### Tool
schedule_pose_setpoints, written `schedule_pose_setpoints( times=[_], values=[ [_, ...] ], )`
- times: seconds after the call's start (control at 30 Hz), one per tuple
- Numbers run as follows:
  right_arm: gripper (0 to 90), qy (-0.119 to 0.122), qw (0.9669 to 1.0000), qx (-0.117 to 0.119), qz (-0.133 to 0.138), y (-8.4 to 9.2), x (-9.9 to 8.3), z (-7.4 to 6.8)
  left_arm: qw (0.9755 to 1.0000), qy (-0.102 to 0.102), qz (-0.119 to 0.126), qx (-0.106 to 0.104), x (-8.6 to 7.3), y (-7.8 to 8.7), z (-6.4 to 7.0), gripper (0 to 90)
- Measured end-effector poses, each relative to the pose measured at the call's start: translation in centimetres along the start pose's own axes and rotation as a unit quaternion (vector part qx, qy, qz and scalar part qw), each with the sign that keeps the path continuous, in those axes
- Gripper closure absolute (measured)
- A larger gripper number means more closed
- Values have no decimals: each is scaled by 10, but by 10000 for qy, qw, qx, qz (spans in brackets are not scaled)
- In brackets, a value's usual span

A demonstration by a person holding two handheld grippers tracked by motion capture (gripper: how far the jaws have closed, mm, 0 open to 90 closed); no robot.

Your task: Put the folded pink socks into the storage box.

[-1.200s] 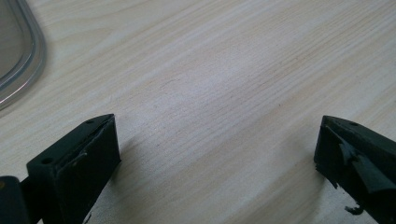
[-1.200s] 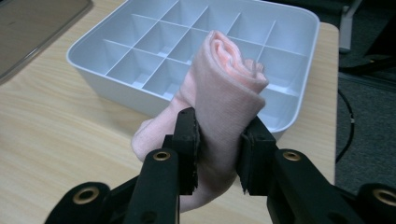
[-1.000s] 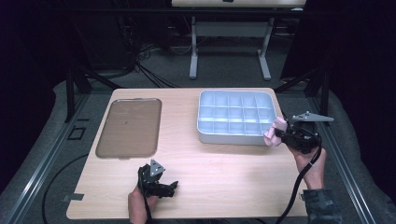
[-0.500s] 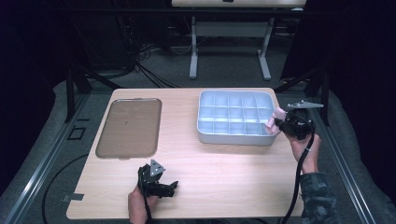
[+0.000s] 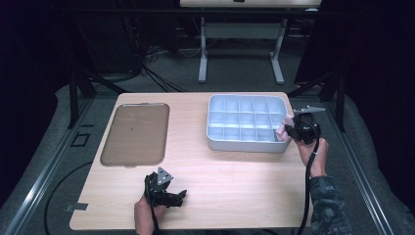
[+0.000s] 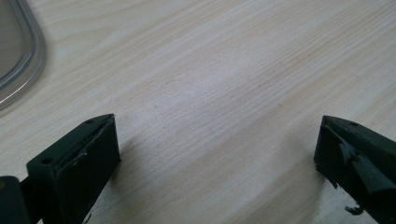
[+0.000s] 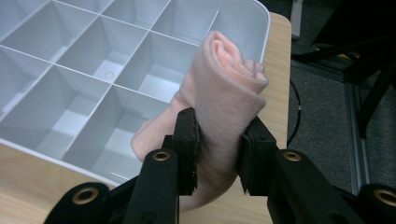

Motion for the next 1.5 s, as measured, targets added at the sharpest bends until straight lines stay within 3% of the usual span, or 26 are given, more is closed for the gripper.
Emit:
schedule_pose_setpoints(
  times=[0.47, 0.83, 1.2, 1.5],
  values=[
    [699, 36, 9997, 33, -242, -21, -10, -3, 10000, 1, 1, -1, 0, 0, 0, 0],
    [691, 397, 9984, -218, -349, -27, -12, -5, 10000, 1, 3, 0, 0, 0, 0, 0],
    [658, 475, 9973, -237, -505, -33, -19, -5, 10000, -13, 0, 1, 0, 0, 0, 0],
    [665, 729, 9947, -332, -639, -38, -22, -7, 10000, -22, -1, 2, 0, 0, 0, 0]
  ],
)
Point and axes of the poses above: each handheld gripper's, and its own axes: y roughly backward along the jaws, x roughly out of its top, z roughly to its right, the point moved 9 cm from there along -y, roughly forward along the jaws, and after that the axes turned 13 degrees about z, right-handed, at the moved point
